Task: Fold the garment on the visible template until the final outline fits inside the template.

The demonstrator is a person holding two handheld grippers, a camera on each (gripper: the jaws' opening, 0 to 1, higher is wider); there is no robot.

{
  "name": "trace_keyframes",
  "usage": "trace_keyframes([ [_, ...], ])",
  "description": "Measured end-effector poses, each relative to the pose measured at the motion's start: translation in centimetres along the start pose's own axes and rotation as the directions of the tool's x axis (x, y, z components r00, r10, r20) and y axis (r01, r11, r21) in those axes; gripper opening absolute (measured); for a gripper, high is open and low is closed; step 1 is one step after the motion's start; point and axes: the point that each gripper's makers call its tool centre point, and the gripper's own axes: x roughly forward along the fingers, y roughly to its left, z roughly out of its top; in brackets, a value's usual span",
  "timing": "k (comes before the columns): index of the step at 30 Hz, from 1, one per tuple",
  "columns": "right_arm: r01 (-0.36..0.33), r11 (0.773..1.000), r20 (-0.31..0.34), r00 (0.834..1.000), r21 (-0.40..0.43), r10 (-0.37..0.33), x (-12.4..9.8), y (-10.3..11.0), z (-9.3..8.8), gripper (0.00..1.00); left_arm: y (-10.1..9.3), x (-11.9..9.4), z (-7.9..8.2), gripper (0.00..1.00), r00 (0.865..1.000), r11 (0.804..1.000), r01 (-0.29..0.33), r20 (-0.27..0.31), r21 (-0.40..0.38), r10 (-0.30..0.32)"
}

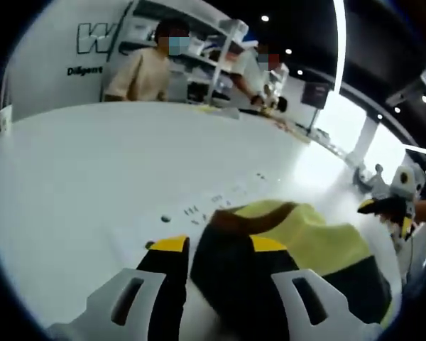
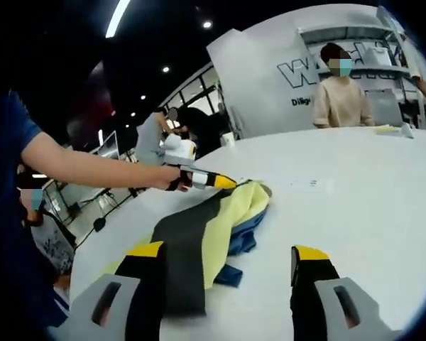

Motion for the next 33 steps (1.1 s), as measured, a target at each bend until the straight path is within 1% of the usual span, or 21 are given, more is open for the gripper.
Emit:
trace_keyframes([
  [3, -0.017, 0.999, -0.013, 1.0, -0.041, 0.016, -0.2, 0.1, -0.3, 0.79, 0.3, 0.0, -0.1, 0.29, 1.0, 1.0, 0.007, -0.009, 0.015, -0.007],
  [5, -0.024, 0.999, -0.018, 1.0, -0.042, 0.023, -0.3, 0.1, -0.5, 0.8, 0.2, 0.1, -0.2, 0.27, 1.0, 1.0, 0.022, -0.011, 0.015, -0.022],
  [7, -0.033, 0.999, -0.018, 0.999, -0.036, 0.032, -0.5, 0.3, -0.7, 0.82, -0.3, 0.3, -0.7, 0.25, 0.998, 0.999, 0.051, -0.033, 0.015, -0.051],
  [8, -0.036, 0.999, -0.019, 0.999, -0.037, 0.035, -0.6, 0.3, -0.8, 0.82, -0.3, 0.4, -0.9, 0.25, 0.998, 0.998, 0.05, -0.041, 0.023, -0.049],
  [9, -0.038, 0.998, -0.021, 0.999, -0.041, 0.037, -0.7, 0.4, -0.8, 0.82, 0.0, 0.5, -0.8, 0.24, 0.998, 0.998, 0.05, -0.026, 0.037, -0.049],
  [10, -0.038, 0.998, -0.023, 0.999, -0.044, 0.037, -0.8, 0.4, -0.8, 0.82, 0.1, 0.5, -0.9, 0.23, 0.998, 0.998, 0.052, -0.036, 0.018, -0.051],
  [11, -0.039, 0.998, -0.023, 0.999, -0.048, 0.038, -0.9, 0.5, -0.8, 0.82, 0.5, 0.8, -0.7, 0.23, 0.998, 0.998, 0.055, -0.028, 0.004, -0.055],
  [13, -0.044, 0.998, -0.02, 0.999, -0.05, 0.043, -1.2, 0.6, -0.8, 0.83, 0.4, 1.1, -0.4, 0.24, 0.997, 0.997, 0.079, -0.016, -0.024, -0.079],
  [16, -0.042, 0.998, -0.024, 0.999, -0.053, 0.041, -1.4, 0.6, -0.9, 0.83, 0.0, 1.2, -0.6, 0.23, 0.997, 0.997, 0.078, -0.021, -0.028, -0.079],
  [18, -0.041, 0.998, -0.026, 0.999, -0.049, 0.04, -1.7, 0.6, -1.0, 0.82, -0.1, 1.6, -0.5, 0.23, 0.996, 0.995, 0.091, -0.021, -0.031, -0.092],
  [20, -0.038, 0.998, -0.032, 0.999, -0.05, 0.036, -1.8, 0.5, -1.2, 0.82, 0.3, 1.6, -0.5, 0.19, 0.998, 0.998, 0.059, -0.032, -0.004, -0.059],
  [21, -0.038, 0.998, -0.031, 0.999, -0.048, 0.036, -1.9, 0.5, -1.2, 0.82, 0.7, 1.5, -0.7, 0.12, 0.998, 0.999, 0.038, -0.046, 0.006, -0.038],
  [22, -0.038, 0.998, -0.03, 0.999, -0.044, 0.036, -2.0, 0.5, -1.2, 0.82, 0.9, 1.3, -1.1, 0.05, 0.997, 0.999, -0.001, -0.081, 0.044, 0.005],
  [23, -0.037, 0.998, -0.029, 0.999, -0.044, 0.036, -2.0, 0.5, -1.2, 0.81, 0.8, 1.3, -1.2, 0.02, 0.997, 0.999, 0.001, -0.083, 0.05, 0.003],
  [25, -0.037, 0.998, -0.029, 0.999, -0.044, 0.036, -2.0, 0.6, -1.2, 0.81, 0.6, 1.3, -1.3, 0.02, 0.996, 0.998, 0.007, -0.087, 0.061, -0.001],
  [26, -0.035, 0.998, -0.025, 0.999, -0.044, 0.034, -2.0, 0.6, -1.1, 0.81, -0.1, 1.2, -1.2, 0.02, 0.998, 0.998, 0.019, -0.066, 0.053, -0.016],
  [28, -0.033, 0.999, -0.023, 0.999, -0.041, 0.032, -2.0, 0.5, -1.1, 0.81, -0.2, 1.1, -1.3, 0.02, 0.997, 0.998, 0.021, -0.07, 0.062, -0.016],
  [29, -0.032, 0.999, -0.018, 0.999, -0.037, 0.031, -2.0, 0.5, -1.0, 0.8, 0.1, 1.1, -1.2, 0.02, 0.997, 0.996, 0.017, -0.073, 0.089, -0.01],
  [32, -0.031, 0.999, -0.013, 0.999, -0.031, 0.03, -2.1, 0.3, -1.0, 0.8, 0.3, 0.9, -1.0, 0.02, 0.998, 0.992, 0.005, -0.069, 0.125, 0.004],
  [33, -0.031, 0.999, -0.011, 0.999, -0.029, 0.03, -2.1, 0.3, -1.0, 0.8, -0.3, 0.7, -0.9, 0.01, 0.998, 0.991, 0.007, -0.063, 0.136, 0.002],
])
